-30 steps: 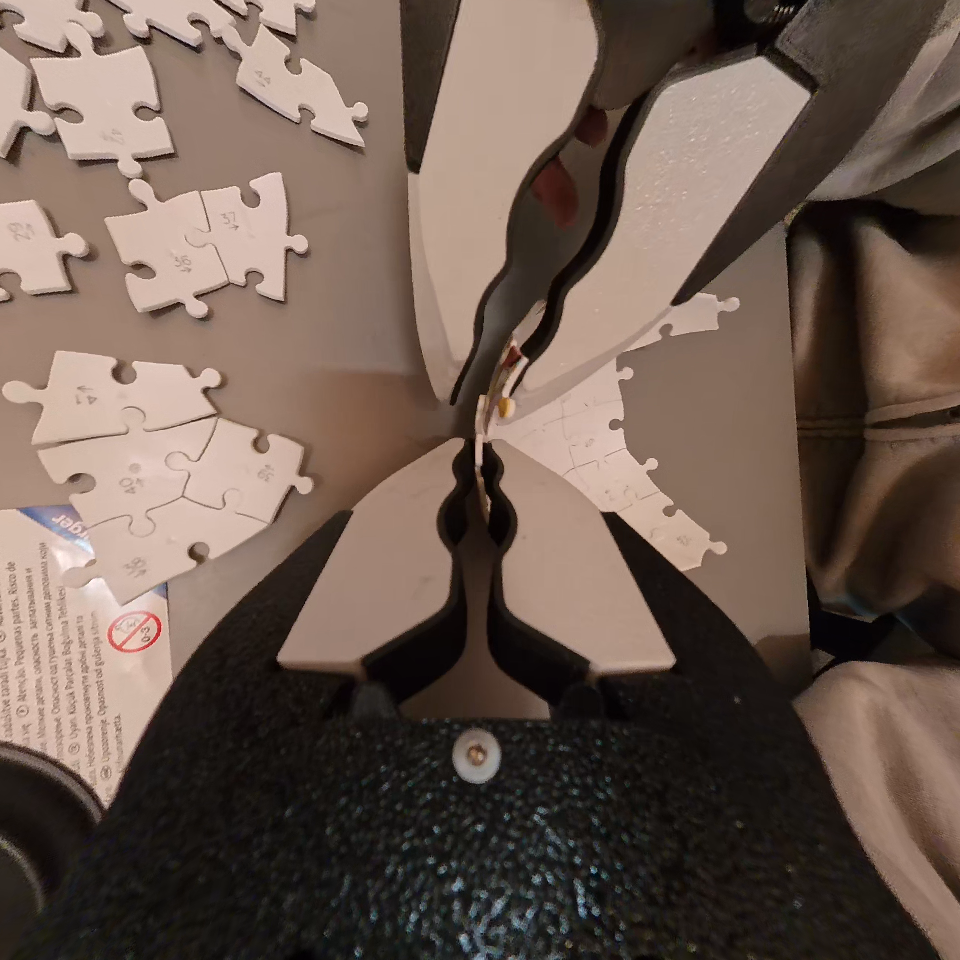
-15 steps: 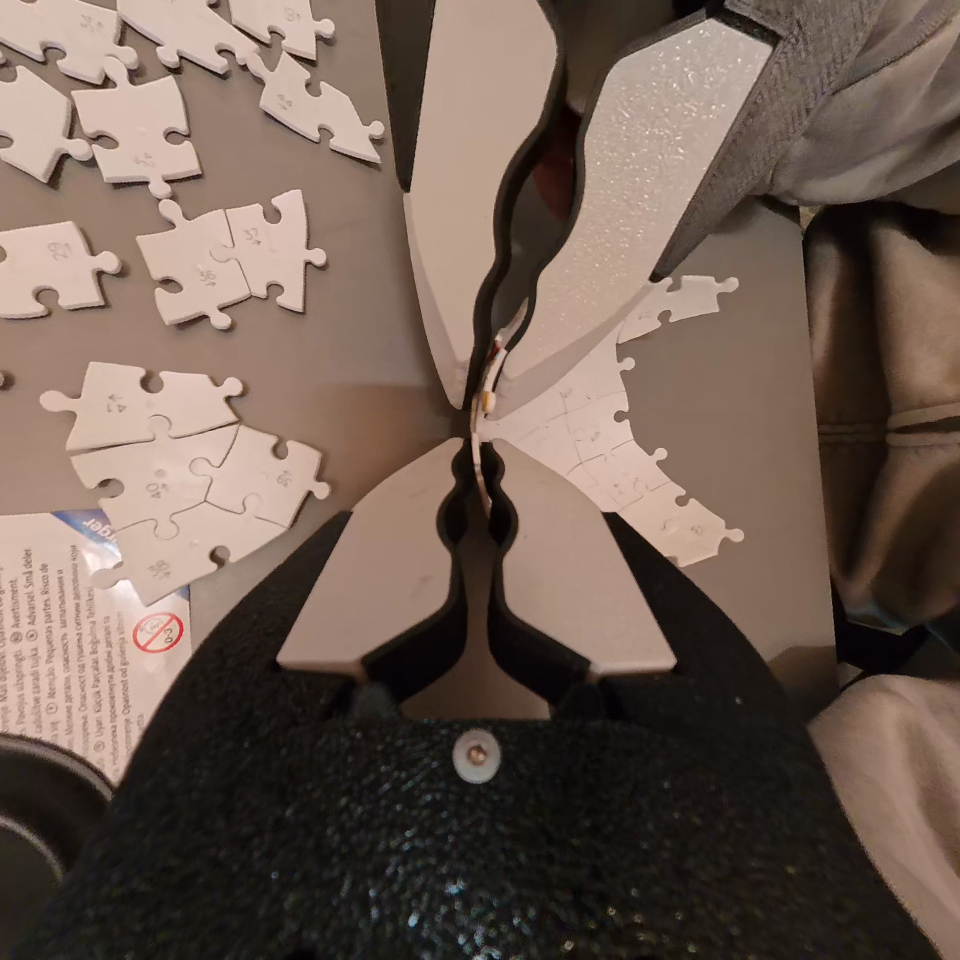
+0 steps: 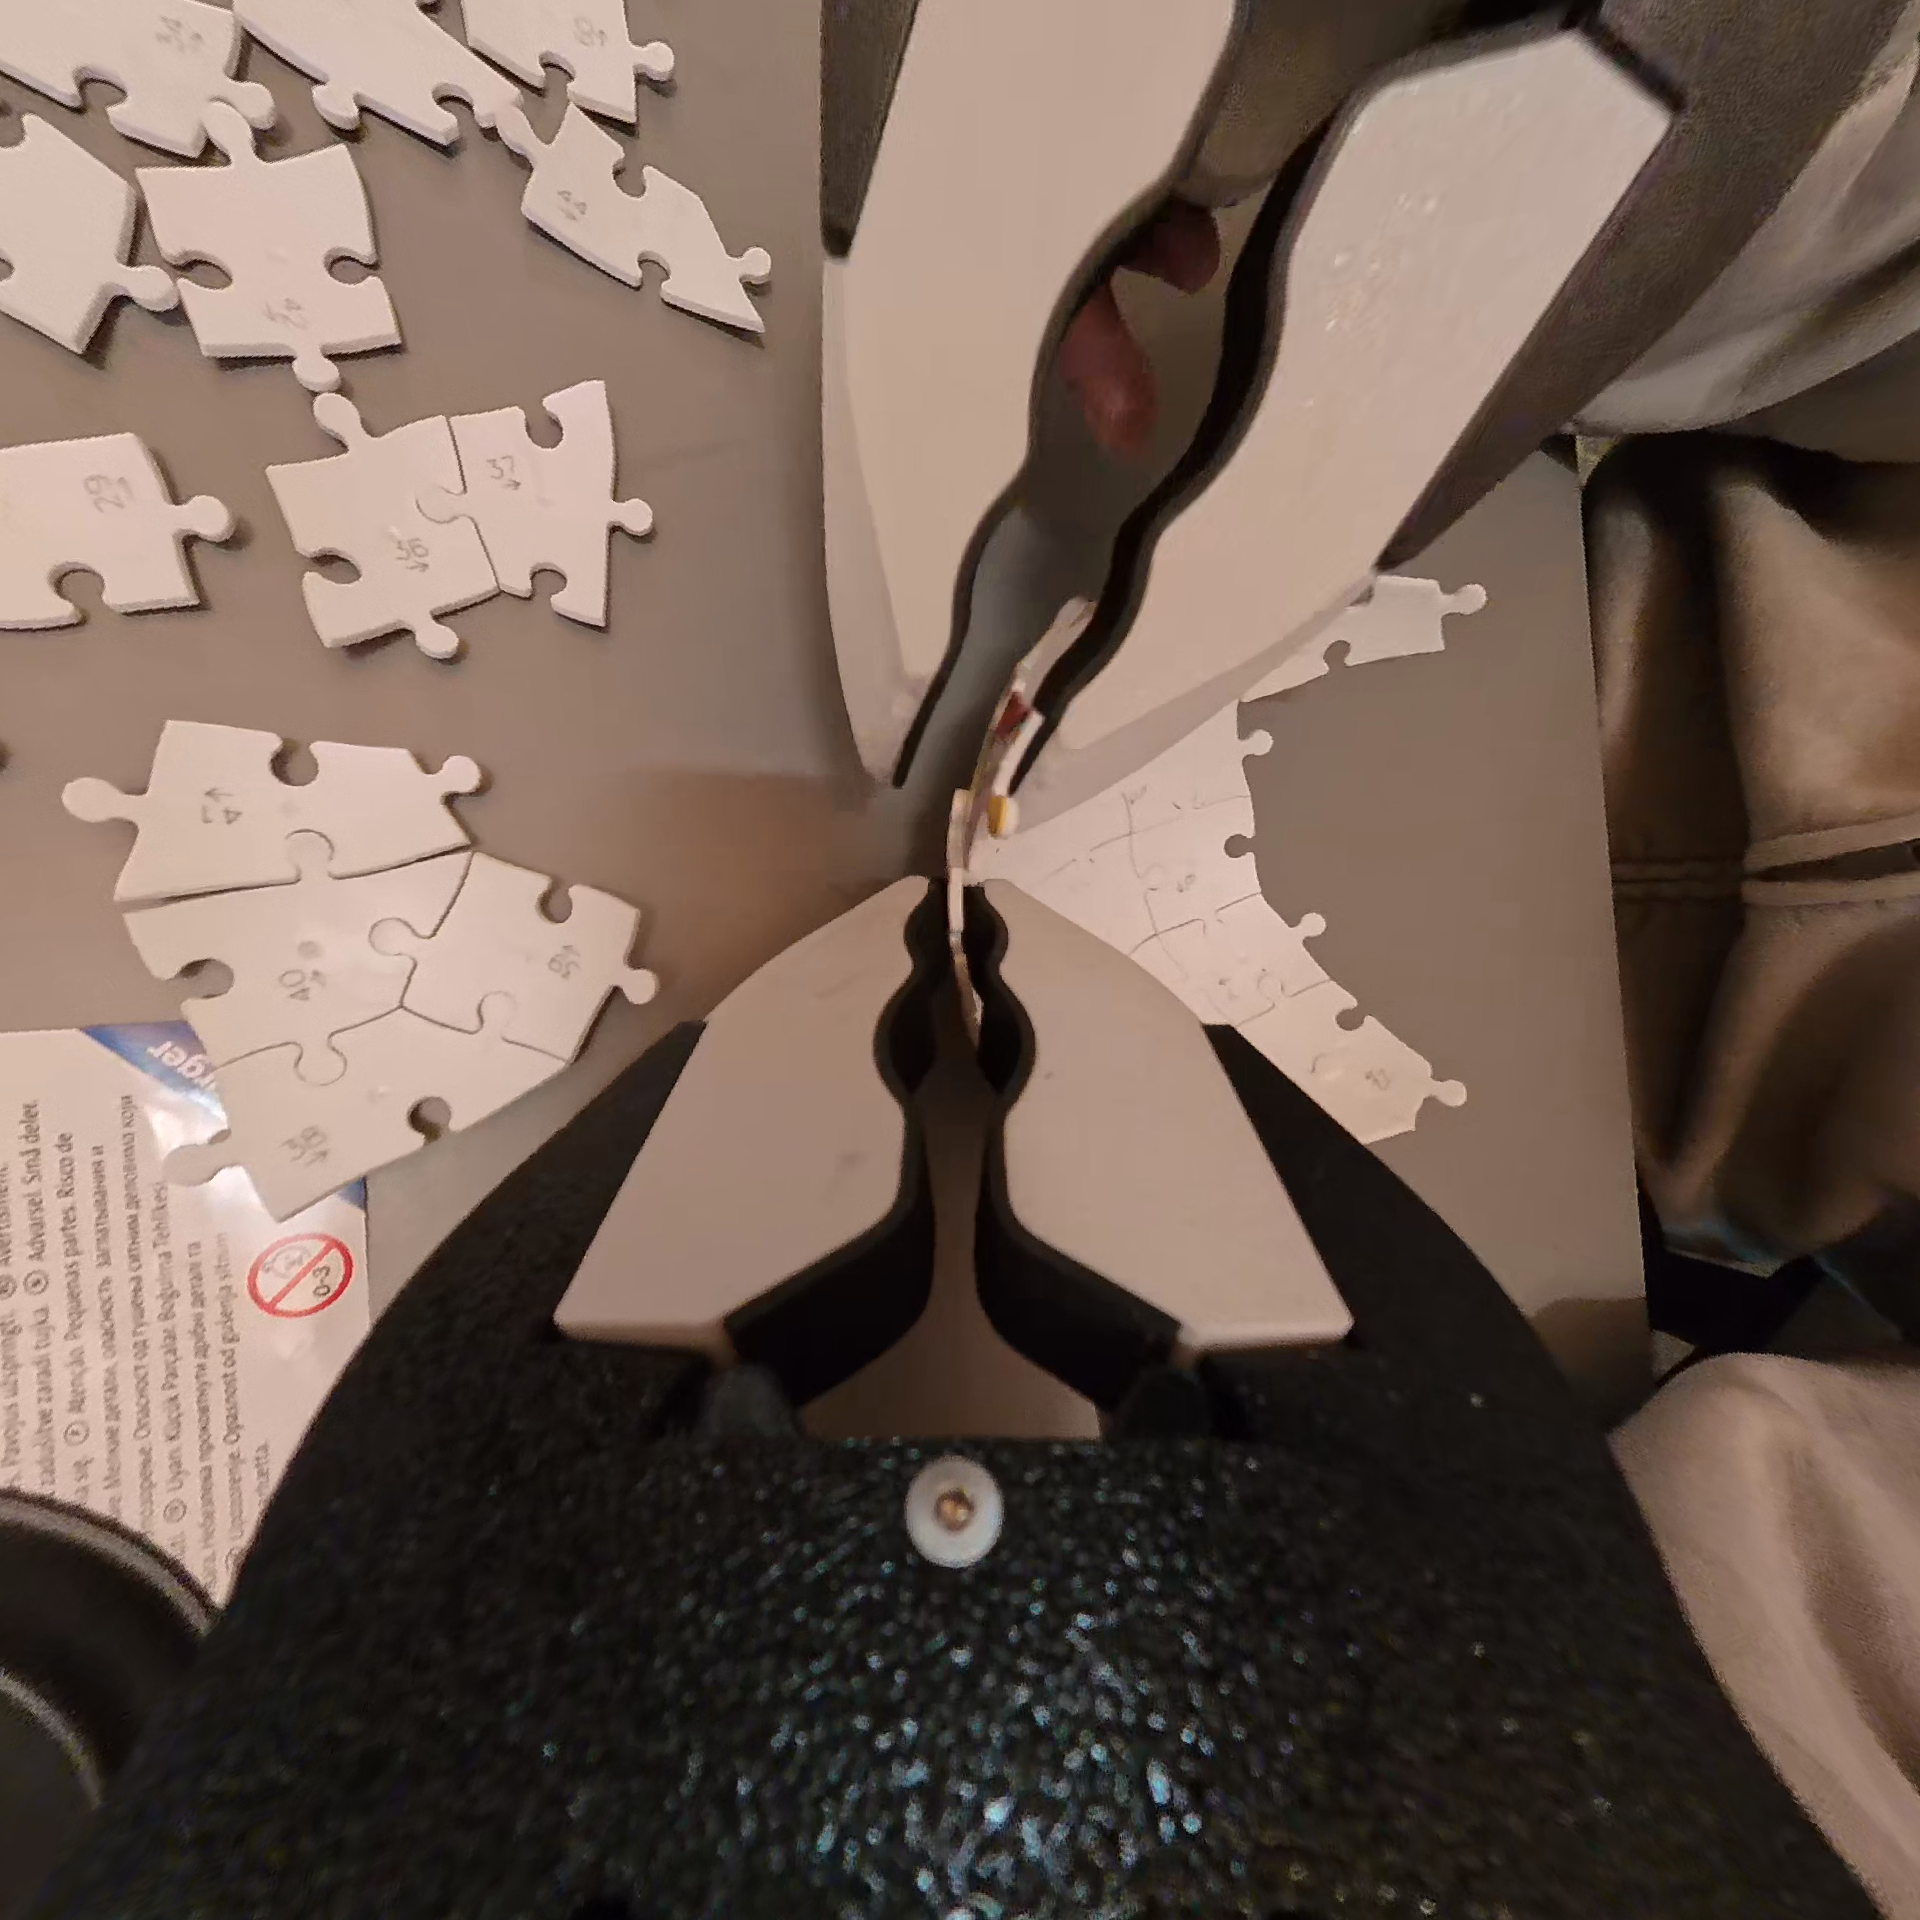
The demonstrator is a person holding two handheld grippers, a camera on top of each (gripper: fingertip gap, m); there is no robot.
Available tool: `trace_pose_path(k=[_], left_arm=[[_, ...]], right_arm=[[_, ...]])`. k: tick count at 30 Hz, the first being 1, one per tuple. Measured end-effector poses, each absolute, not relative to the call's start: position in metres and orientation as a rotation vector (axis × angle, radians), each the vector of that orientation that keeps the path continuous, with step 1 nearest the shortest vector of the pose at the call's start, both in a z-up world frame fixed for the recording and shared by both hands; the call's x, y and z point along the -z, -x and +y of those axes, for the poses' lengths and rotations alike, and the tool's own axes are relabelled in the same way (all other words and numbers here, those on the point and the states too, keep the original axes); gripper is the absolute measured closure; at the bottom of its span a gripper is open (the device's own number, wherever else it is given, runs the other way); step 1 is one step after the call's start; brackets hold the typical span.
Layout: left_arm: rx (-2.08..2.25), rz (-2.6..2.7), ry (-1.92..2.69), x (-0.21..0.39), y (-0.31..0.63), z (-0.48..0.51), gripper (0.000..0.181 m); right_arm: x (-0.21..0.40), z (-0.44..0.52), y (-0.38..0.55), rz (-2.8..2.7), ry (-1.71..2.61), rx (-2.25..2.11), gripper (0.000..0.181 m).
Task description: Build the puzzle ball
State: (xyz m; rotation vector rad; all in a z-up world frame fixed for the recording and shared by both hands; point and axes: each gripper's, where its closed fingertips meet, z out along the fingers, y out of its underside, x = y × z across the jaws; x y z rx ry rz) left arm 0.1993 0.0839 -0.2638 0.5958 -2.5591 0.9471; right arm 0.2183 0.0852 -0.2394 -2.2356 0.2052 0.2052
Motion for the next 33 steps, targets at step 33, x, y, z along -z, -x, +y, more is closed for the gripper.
trace_pose_path(k=[33], left_arm=[[-0.998,-2.542,-0.612,0.265,-0.205,0.084,0.179]], right_arm=[[0.252,0.081,-0.215,0.165,2.302,-0.231,0.175]])
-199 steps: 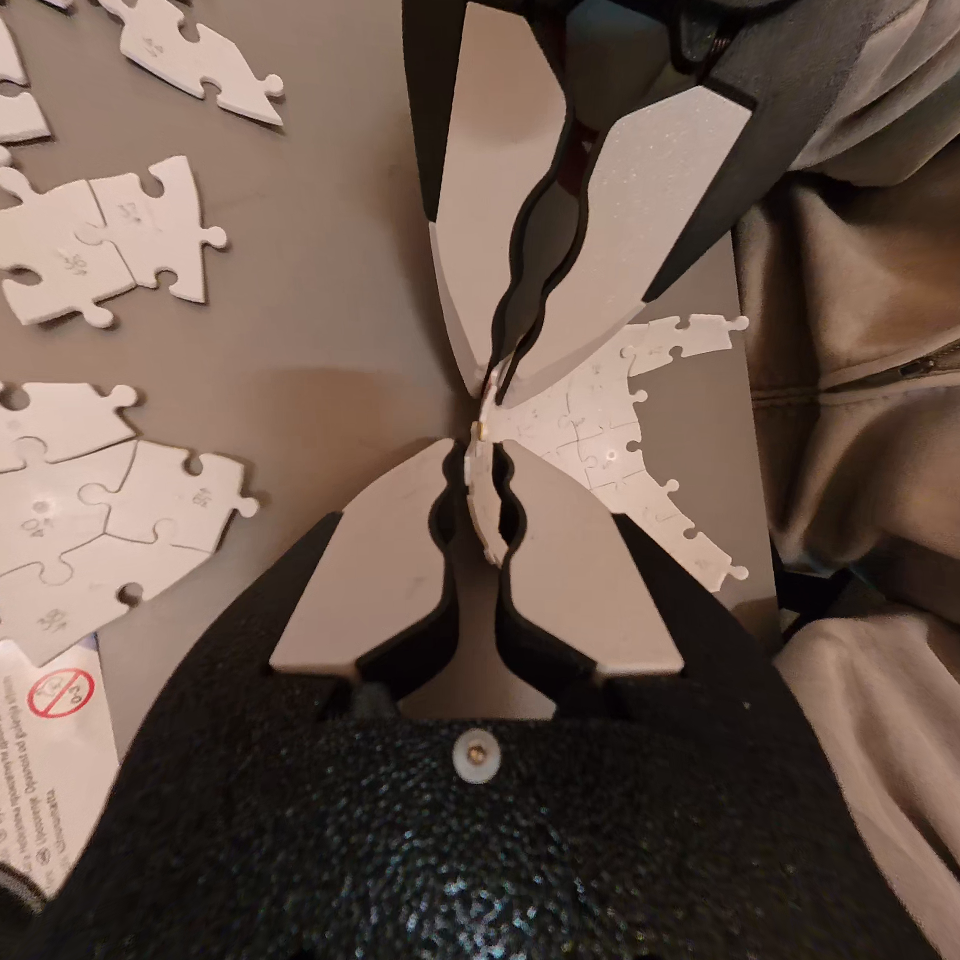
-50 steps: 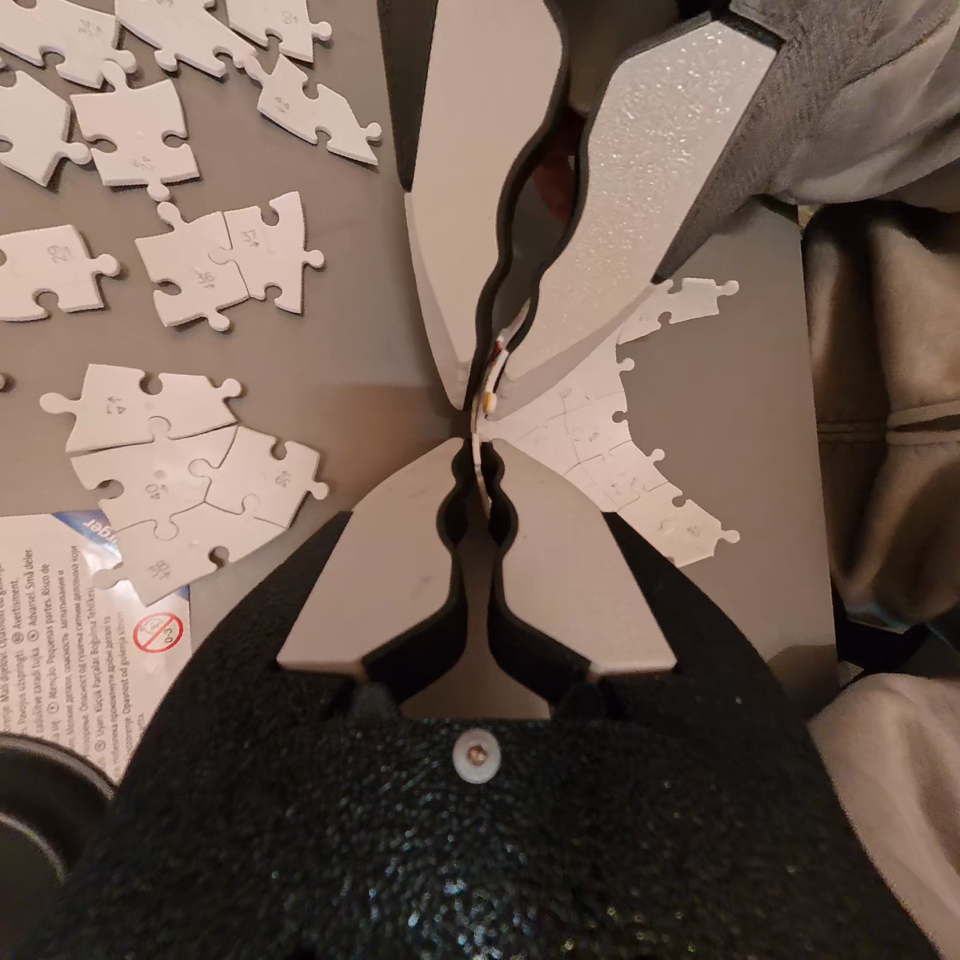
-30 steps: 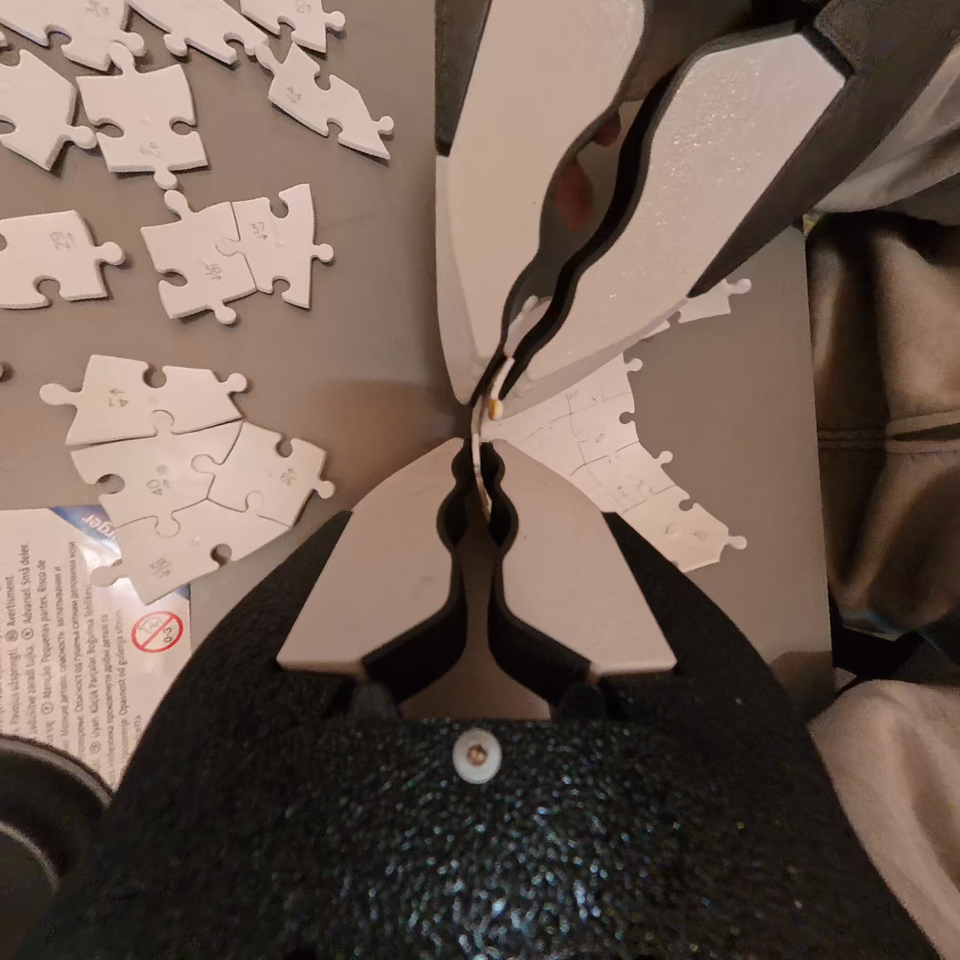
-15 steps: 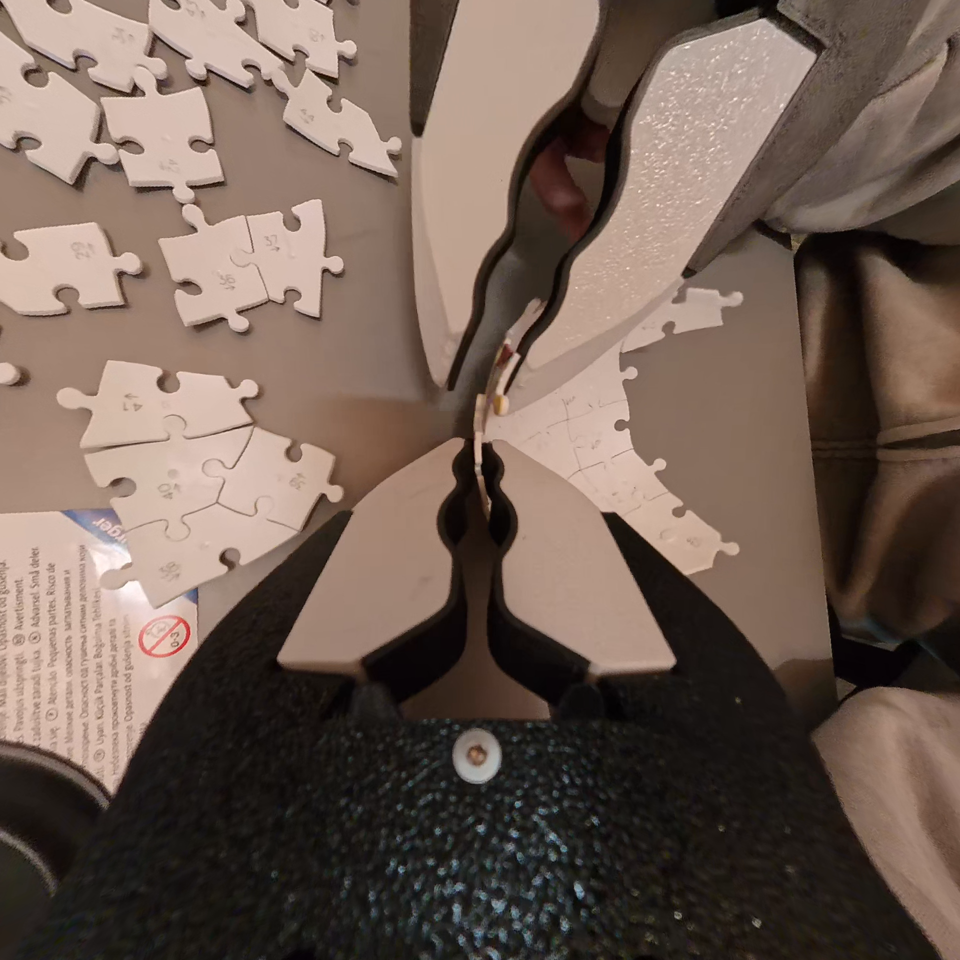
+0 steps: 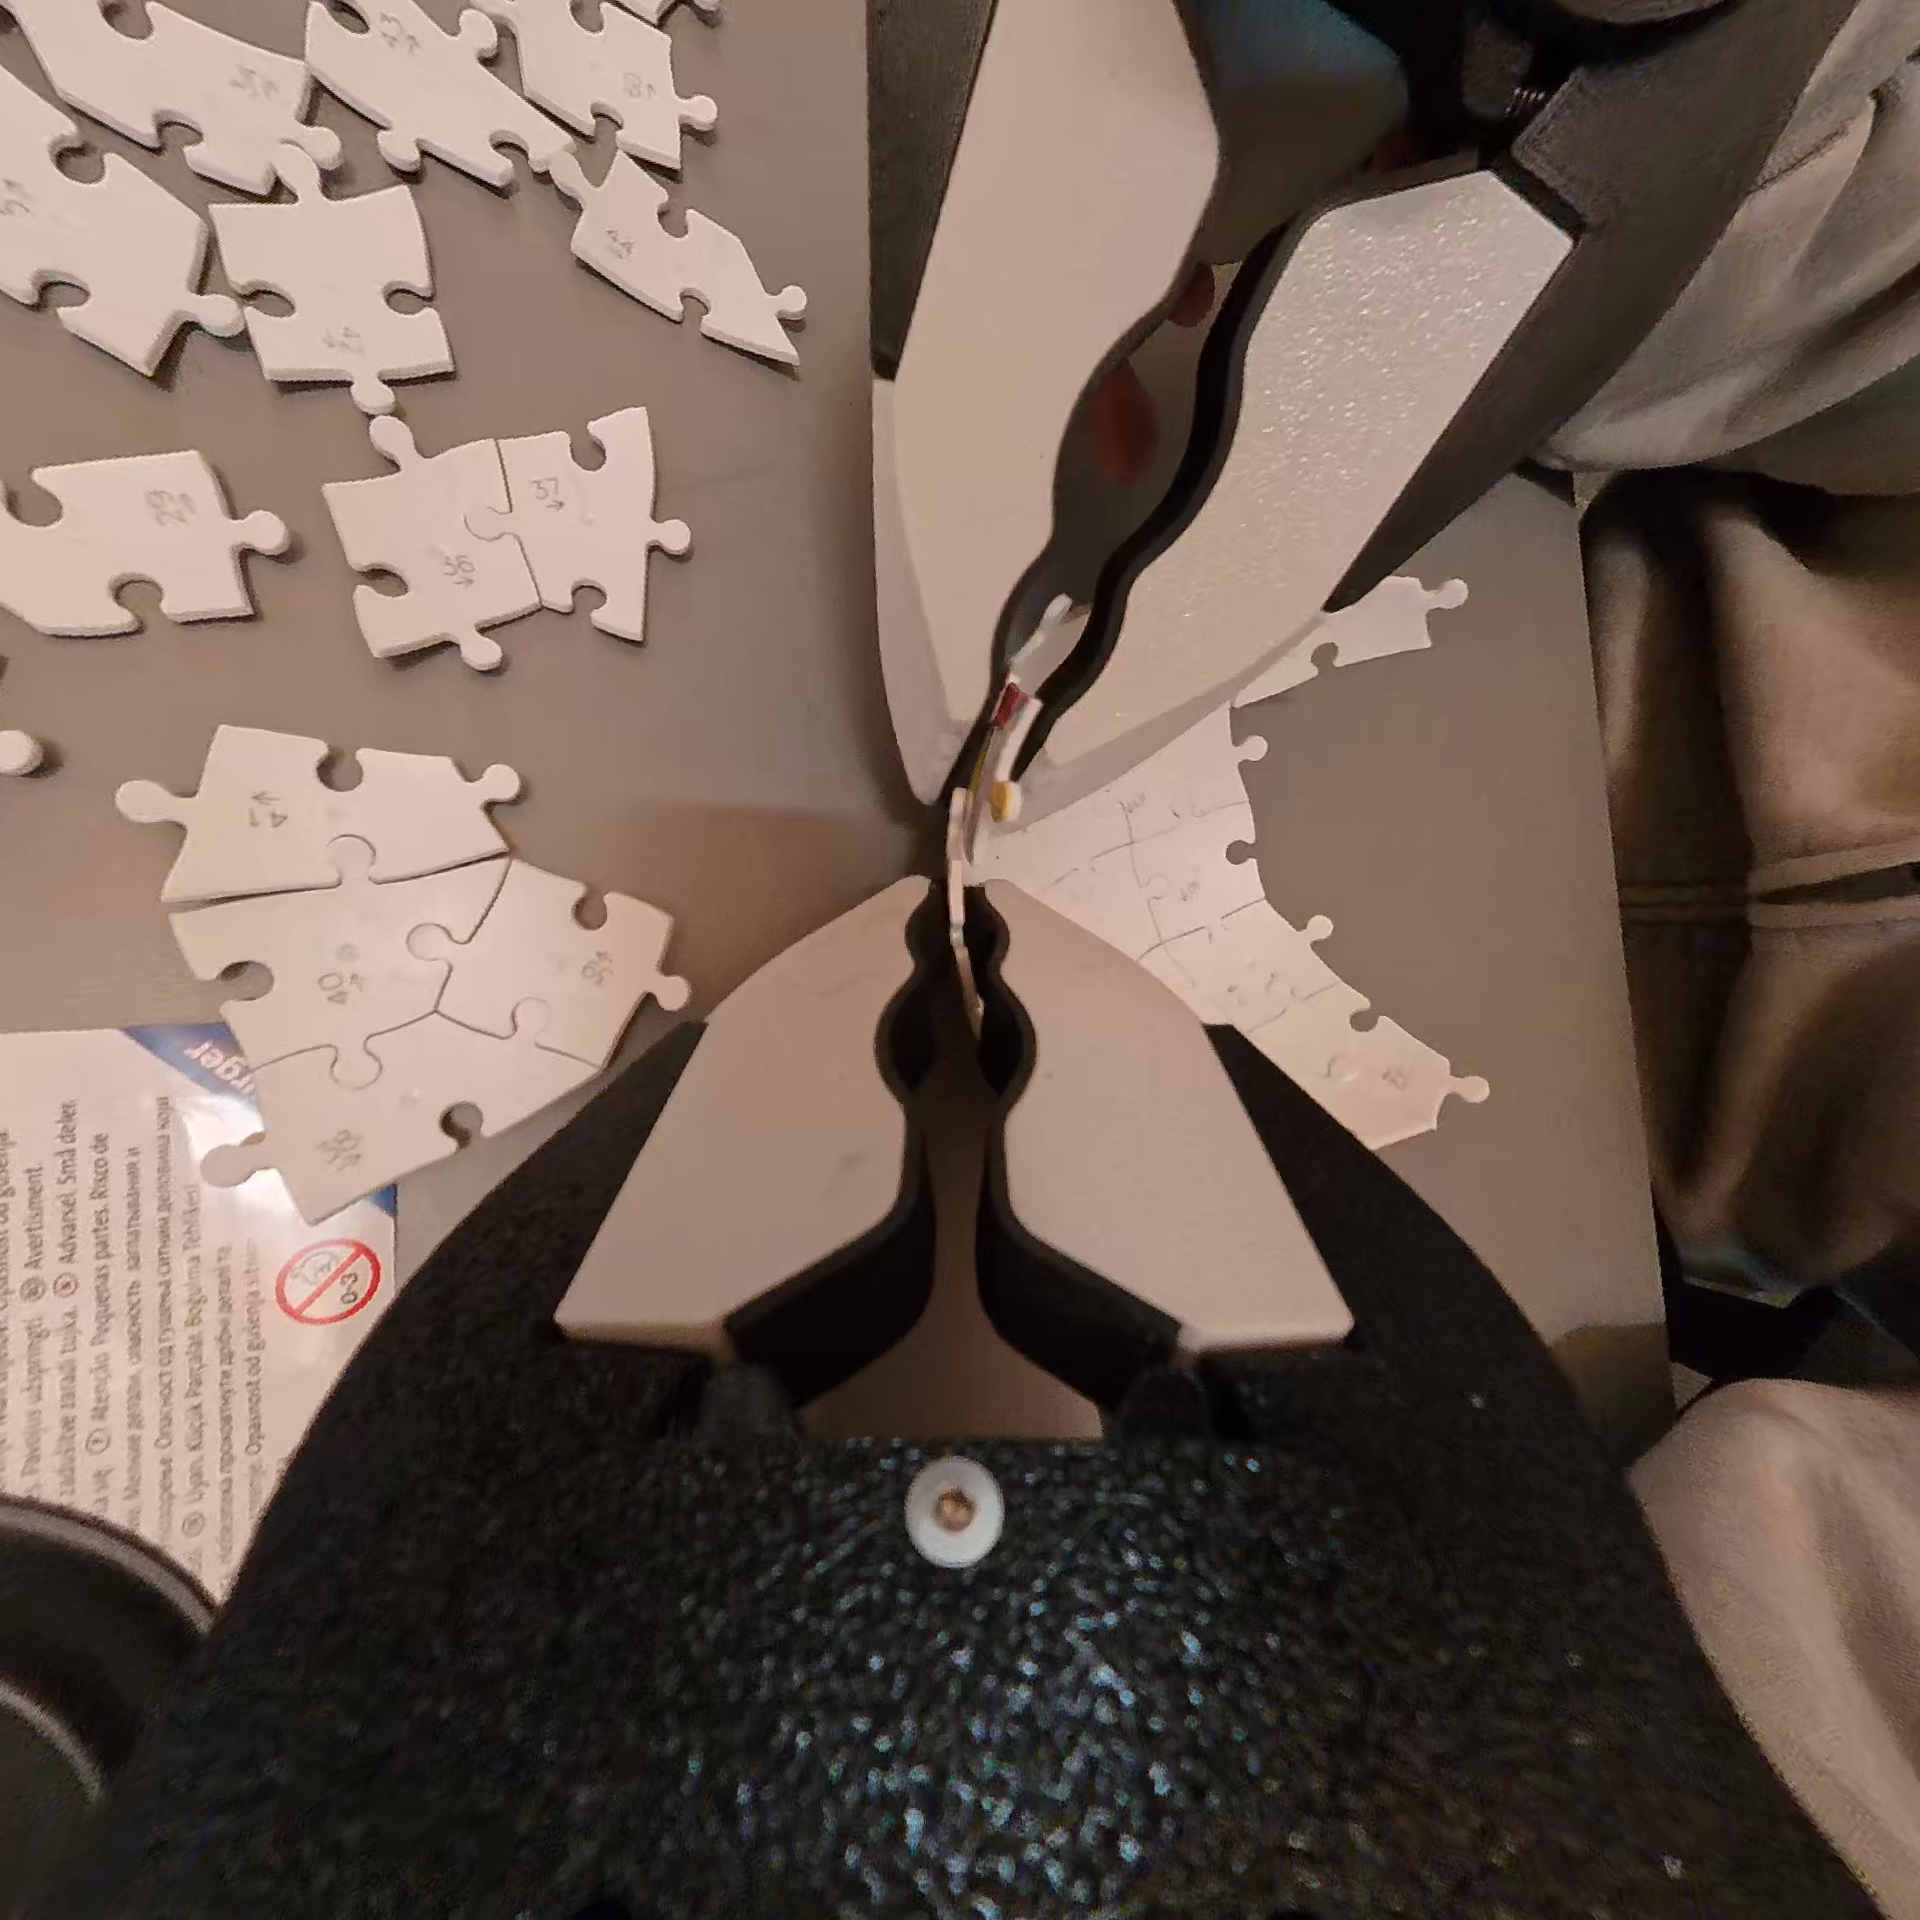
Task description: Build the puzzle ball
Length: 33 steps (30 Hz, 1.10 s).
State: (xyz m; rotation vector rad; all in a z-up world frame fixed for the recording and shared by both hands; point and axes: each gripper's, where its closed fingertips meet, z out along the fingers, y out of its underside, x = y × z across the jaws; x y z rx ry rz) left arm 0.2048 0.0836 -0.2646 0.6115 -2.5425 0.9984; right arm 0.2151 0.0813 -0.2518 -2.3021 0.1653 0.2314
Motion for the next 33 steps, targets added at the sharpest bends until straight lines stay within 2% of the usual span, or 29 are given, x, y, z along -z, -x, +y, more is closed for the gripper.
trace_pose_path(k=[27,30,33], left_arm=[[-1.084,-2.527,-0.608,0.262,-0.213,0.082,0.179],[-1.078,-2.506,-0.647,0.264,-0.215,0.084,0.179],[-1.082,-2.502,-0.655,0.264,-0.216,0.084,0.179]], right_arm=[[0.248,0.080,-0.222,0.200,2.270,-0.254,0.177],[0.246,0.076,-0.223,0.206,2.264,-0.249,0.157],[0.239,0.078,-0.226,0.181,2.232,-0.207,0.160]])
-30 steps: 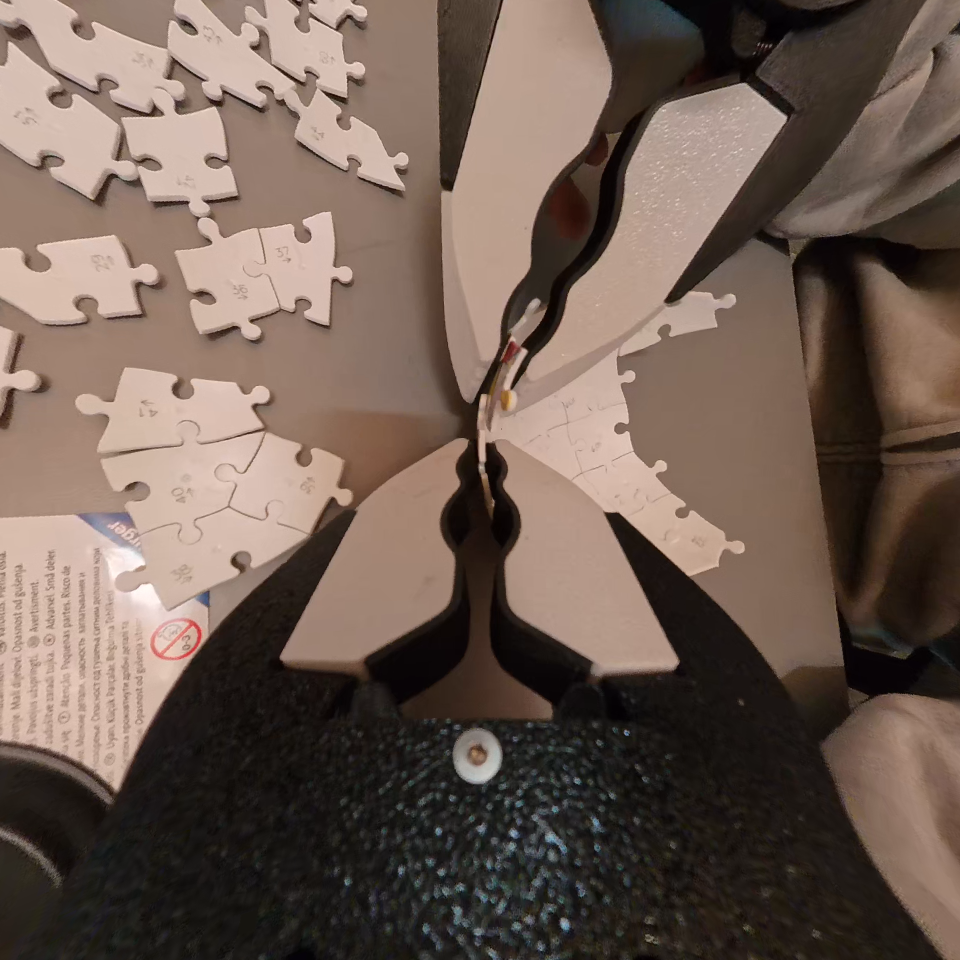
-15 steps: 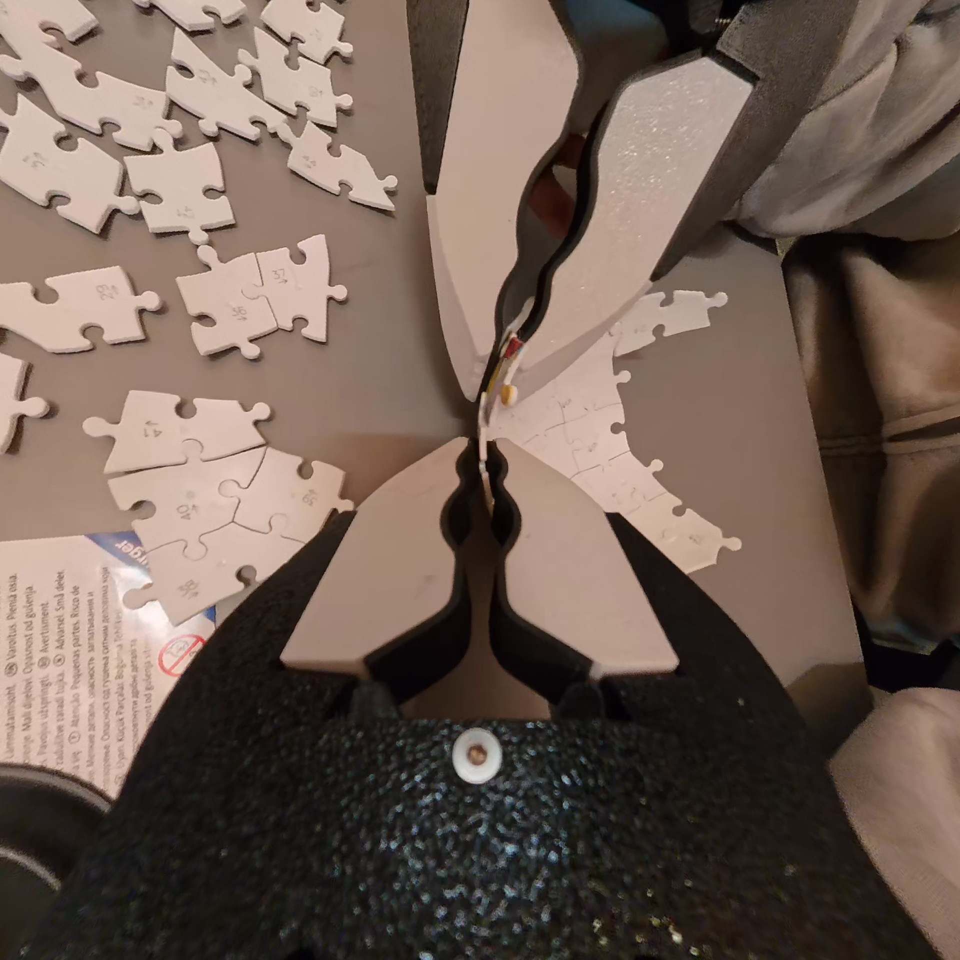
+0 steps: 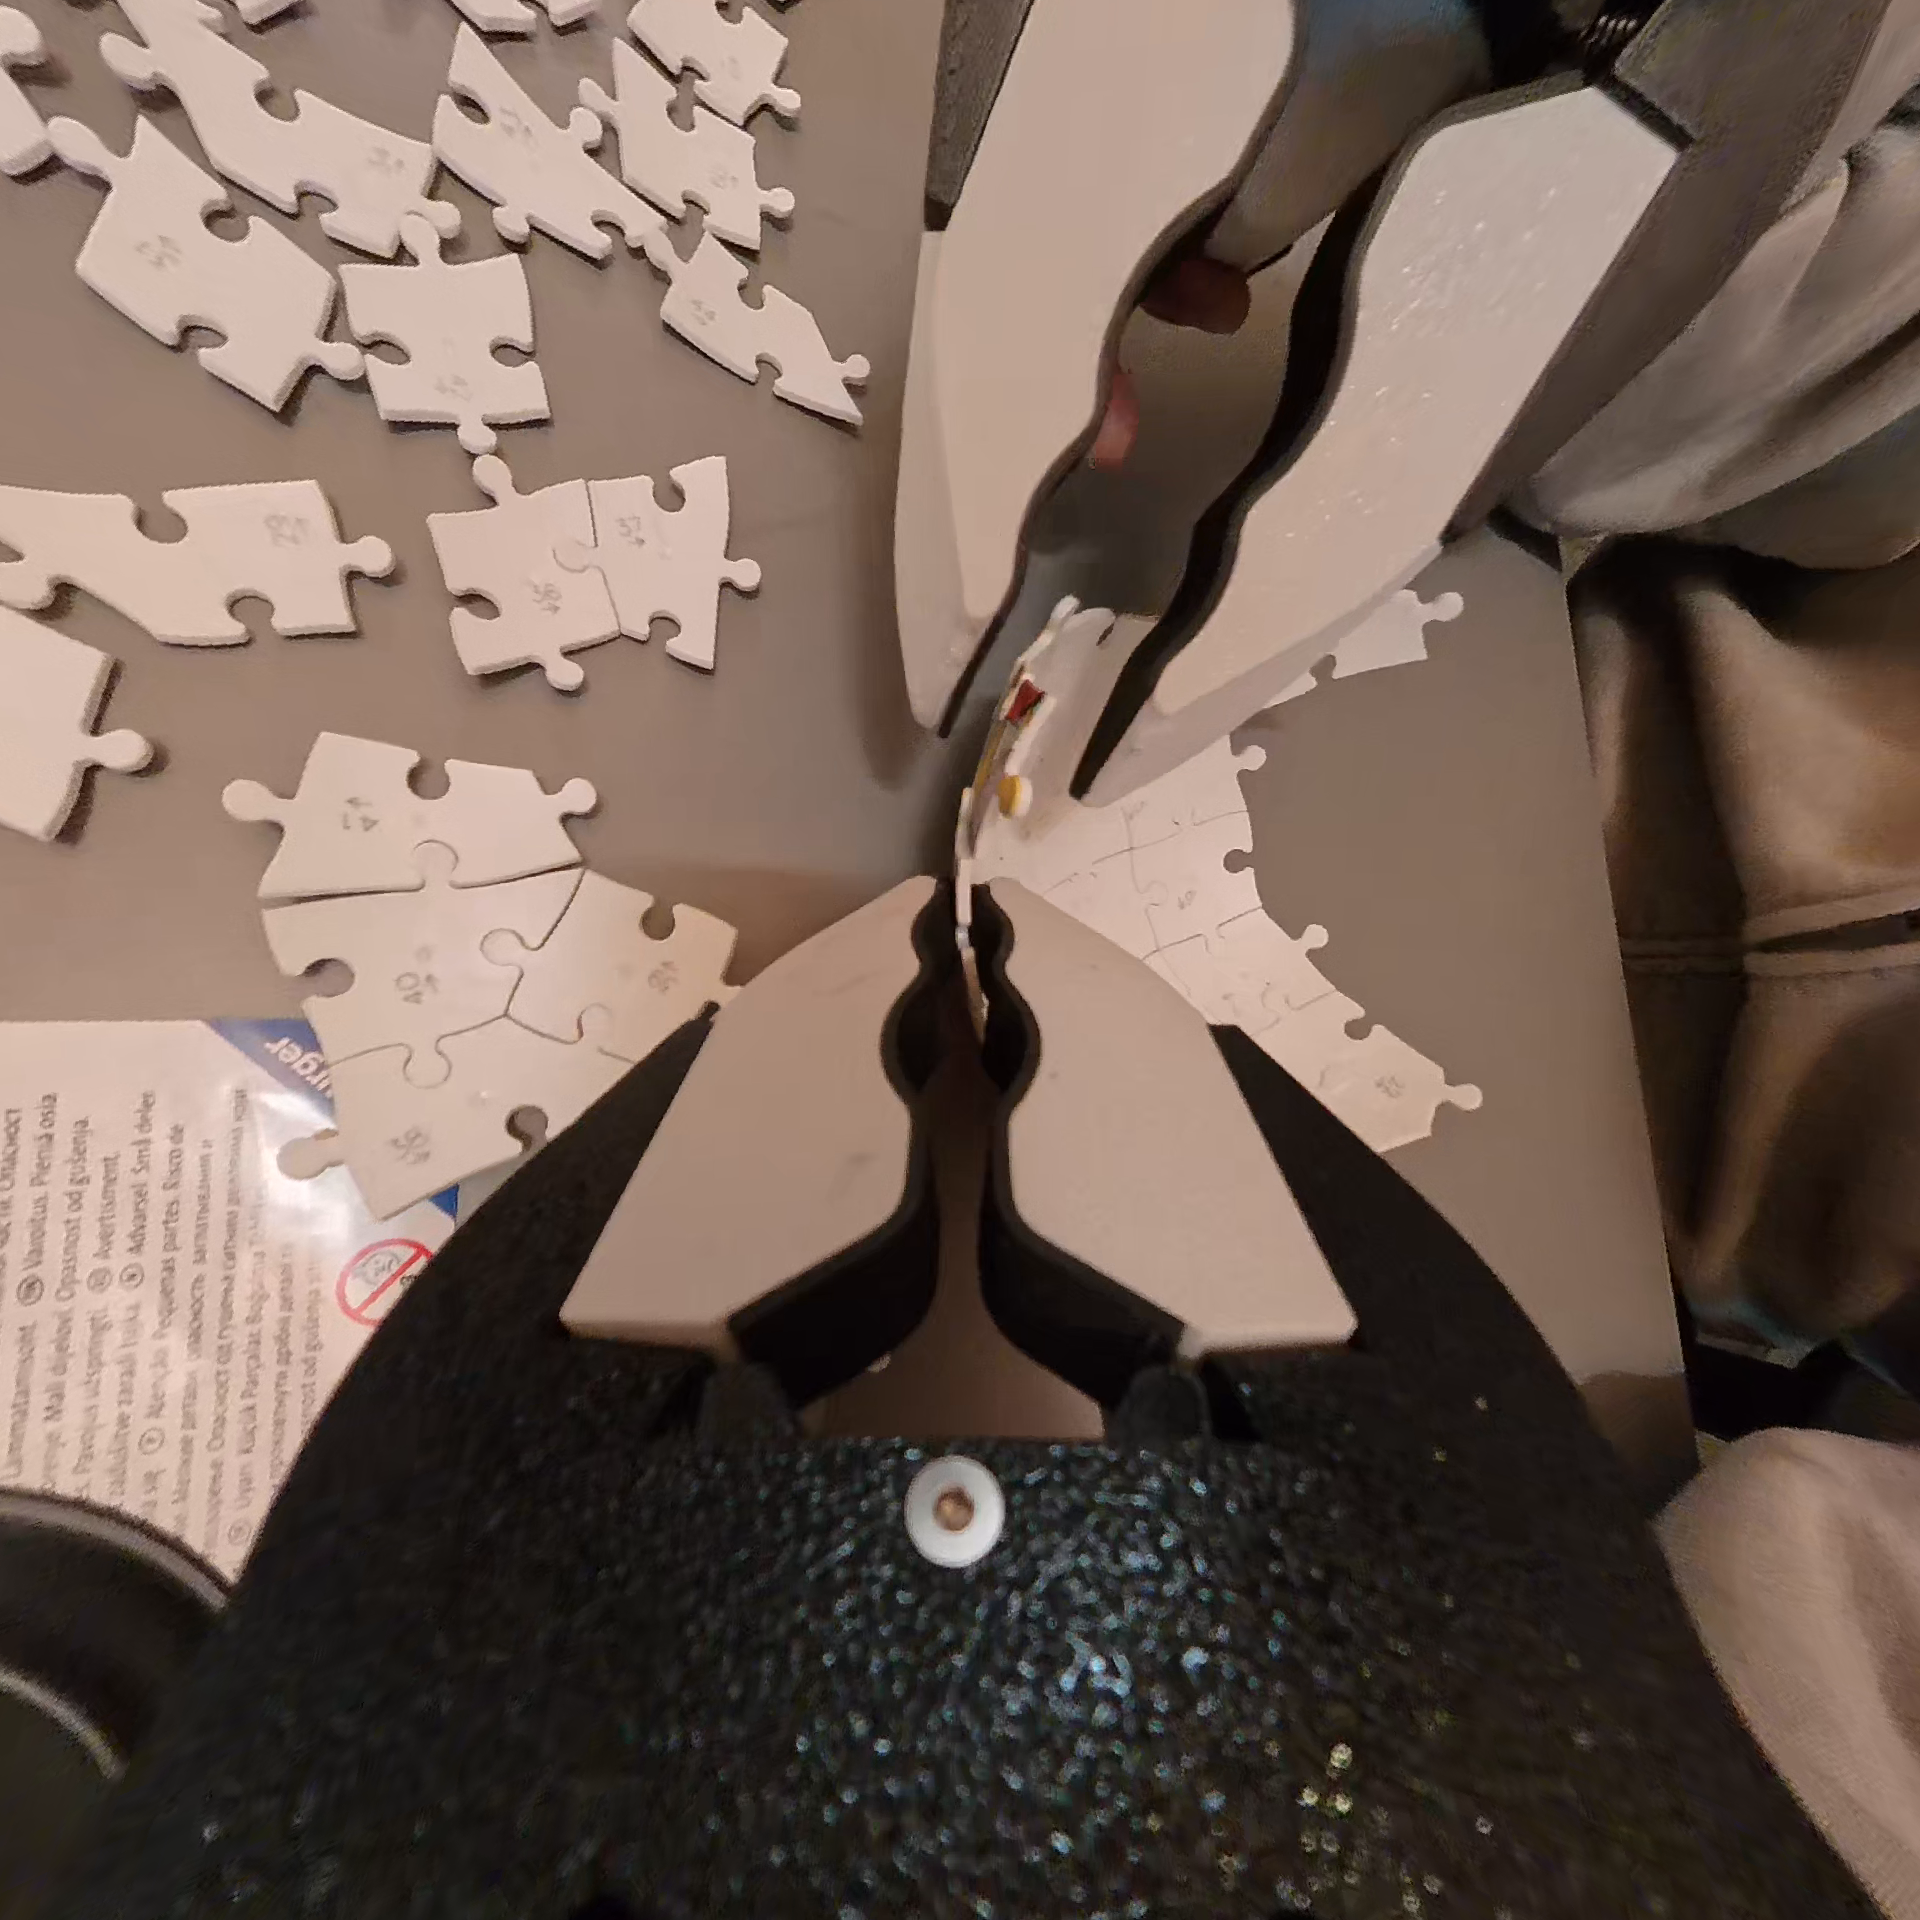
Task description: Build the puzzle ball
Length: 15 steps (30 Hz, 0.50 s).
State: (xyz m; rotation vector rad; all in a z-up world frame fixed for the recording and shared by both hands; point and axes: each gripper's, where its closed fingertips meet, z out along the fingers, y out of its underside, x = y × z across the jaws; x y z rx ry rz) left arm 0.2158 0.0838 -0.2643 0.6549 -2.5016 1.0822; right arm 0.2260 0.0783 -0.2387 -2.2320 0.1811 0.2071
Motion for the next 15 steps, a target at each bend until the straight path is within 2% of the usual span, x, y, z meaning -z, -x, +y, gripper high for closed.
trace_pose_path(k=[4,8,15], left_arm=[[-1.087,-2.518,-0.639,0.2627,-0.2154,0.0827,0.179],[-1.088,-2.533,-0.625,0.2623,-0.2148,0.0819,0.179],[-1.105,-2.572,-0.593,0.2620,-0.2159,0.0819,0.179]], right_arm=[[0.2396,0.0847,-0.2260,0.129,2.251,-0.185,0.161],[0.2385,0.0888,-0.2257,0.085,2.251,-0.181,0.177],[0.2389,0.0884,-0.2276,0.133,2.249,-0.248,0.178]])
